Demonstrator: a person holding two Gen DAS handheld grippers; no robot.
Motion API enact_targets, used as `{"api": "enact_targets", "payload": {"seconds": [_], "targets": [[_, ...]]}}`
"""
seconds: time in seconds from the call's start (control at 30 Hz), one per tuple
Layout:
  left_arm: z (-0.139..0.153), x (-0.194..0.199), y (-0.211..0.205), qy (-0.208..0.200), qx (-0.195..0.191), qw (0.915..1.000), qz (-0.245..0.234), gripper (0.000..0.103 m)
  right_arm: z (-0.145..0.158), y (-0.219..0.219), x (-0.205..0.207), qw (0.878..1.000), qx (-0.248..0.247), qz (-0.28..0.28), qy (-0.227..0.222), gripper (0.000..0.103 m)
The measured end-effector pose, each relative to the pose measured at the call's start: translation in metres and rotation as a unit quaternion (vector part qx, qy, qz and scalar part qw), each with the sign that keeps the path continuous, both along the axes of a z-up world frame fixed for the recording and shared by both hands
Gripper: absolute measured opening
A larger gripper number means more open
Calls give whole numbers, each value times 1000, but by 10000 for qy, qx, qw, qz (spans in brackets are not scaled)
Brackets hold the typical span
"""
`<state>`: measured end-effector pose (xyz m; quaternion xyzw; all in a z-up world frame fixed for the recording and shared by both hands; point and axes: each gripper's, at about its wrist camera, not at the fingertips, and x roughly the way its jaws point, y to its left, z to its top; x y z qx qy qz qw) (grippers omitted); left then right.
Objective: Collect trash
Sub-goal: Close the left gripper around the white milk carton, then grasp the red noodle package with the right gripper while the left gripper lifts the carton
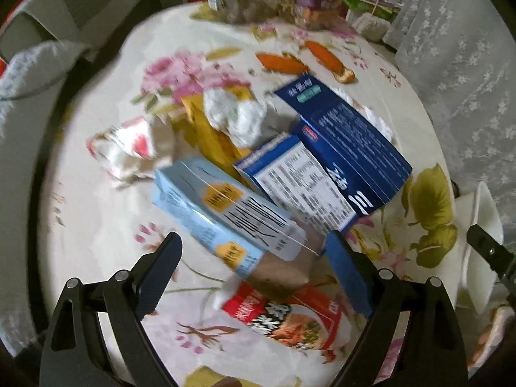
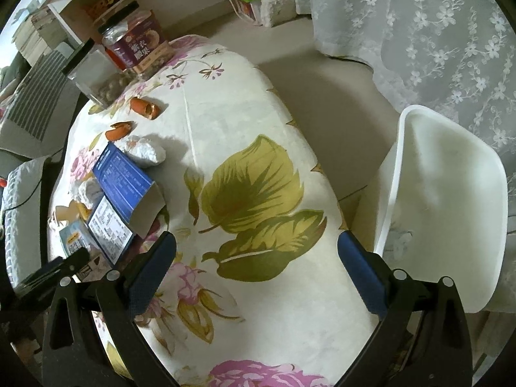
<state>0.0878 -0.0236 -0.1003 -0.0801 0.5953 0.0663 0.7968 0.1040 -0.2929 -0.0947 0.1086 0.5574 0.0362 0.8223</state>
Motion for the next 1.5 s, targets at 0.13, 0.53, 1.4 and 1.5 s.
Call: {"api": "enact_targets", "payload": {"seconds": [0.13,0.53,1.4,1.5], "targets": [[-9,4,-2,128,-385,9992,-21,49,-2,3,0,10000,-15,68,19,96],[32,-8,0,-471,-157,9971,-579,38,-4,34,-13,9973,252,680,111,96],[18,-17,44,144,-586,9981,-132,48,-28,130,-64,9714,338,2313,417,96],[15,-13,40,158,-822,9965,20,57,-30,111,-63,9759,353,2107,454,96]]}}
